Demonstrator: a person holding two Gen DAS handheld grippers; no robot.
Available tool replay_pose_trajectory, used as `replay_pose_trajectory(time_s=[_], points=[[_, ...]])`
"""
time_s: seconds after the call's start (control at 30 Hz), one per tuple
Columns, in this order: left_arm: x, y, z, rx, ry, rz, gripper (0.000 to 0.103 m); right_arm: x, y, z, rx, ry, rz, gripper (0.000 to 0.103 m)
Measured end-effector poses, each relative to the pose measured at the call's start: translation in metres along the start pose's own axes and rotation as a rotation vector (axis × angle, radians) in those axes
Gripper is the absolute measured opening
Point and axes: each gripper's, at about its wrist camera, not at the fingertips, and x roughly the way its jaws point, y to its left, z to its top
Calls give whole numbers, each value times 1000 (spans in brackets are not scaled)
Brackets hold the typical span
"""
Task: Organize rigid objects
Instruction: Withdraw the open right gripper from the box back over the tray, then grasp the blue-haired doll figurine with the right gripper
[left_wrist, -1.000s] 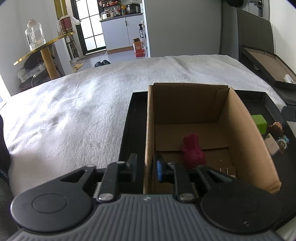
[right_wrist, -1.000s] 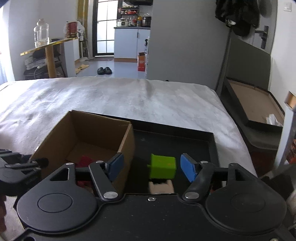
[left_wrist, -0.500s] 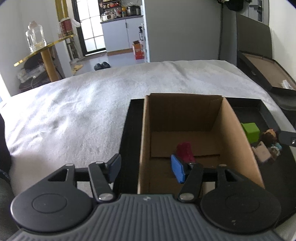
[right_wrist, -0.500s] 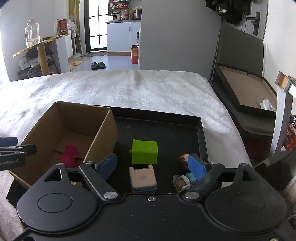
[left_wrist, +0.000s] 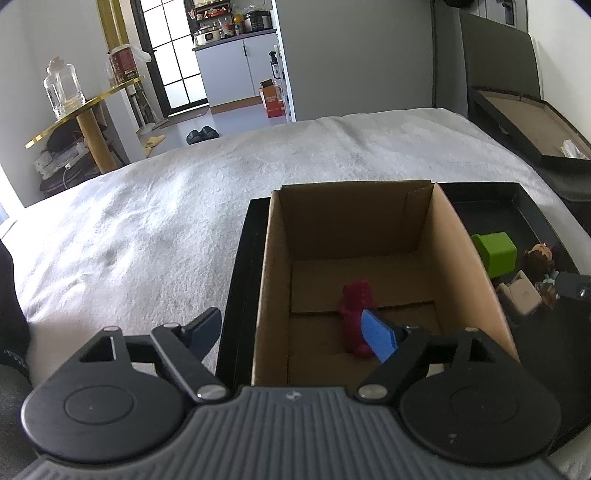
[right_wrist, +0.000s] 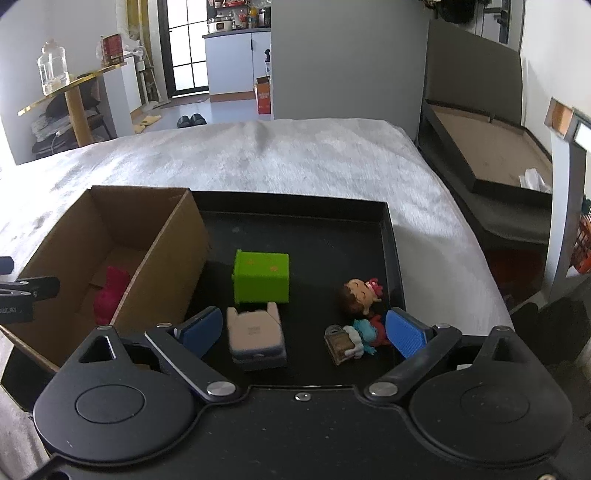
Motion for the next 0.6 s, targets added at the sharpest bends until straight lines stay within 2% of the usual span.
replay_pose_trajectory(time_s=[0.27,0.37,0.6], points=[[6,-5,3,-6,-1,24,84,19,-14,-9,24,18,30,95],[8,-5,5,-10,-2,37,84,27,-21,-9,45,14,14,91],[17,-6,7,-11,10,62,84,47,-42,-13,72,38,16,63]])
